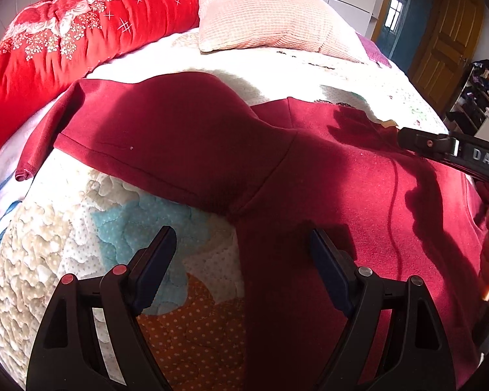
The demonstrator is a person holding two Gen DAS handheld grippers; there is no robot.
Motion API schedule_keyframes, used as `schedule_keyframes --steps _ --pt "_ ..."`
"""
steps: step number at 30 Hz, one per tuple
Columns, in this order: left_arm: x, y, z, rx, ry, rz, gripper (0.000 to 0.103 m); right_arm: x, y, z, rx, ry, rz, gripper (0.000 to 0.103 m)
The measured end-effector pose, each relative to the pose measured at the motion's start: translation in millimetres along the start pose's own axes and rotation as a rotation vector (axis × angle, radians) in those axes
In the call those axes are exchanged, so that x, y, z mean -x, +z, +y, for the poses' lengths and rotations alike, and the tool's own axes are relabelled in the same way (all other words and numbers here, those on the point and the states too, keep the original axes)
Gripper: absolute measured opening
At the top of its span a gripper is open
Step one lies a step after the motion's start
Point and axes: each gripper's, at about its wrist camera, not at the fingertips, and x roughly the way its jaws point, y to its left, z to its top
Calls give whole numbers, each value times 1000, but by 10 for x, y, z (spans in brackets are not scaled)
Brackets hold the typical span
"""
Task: Fold small clothes
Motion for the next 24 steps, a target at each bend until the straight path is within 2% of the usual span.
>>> schedule_keyframes --steps 10,15,17,20,21,24 --pt "-13 15 169 38 -5 -2 83 -464 129 -124 -13 -46 53 49" --pt "-19 44 294 81 -5 -12 83 -655 231 -136 6 -24 41 49" --pt "-34 49 345 100 -8 -7 83 -686 268 -102 36 -43 26 39" --pt "-55 58 394 121 -17 -1 83 -682 308 -79 69 -45 8 17" --pt "-58 53 403 124 -18 0 83 -676 315 -66 83 -33 4 4" --pt "-68 59 417 126 -19 1 83 -677 337 -43 100 -23 1 4"
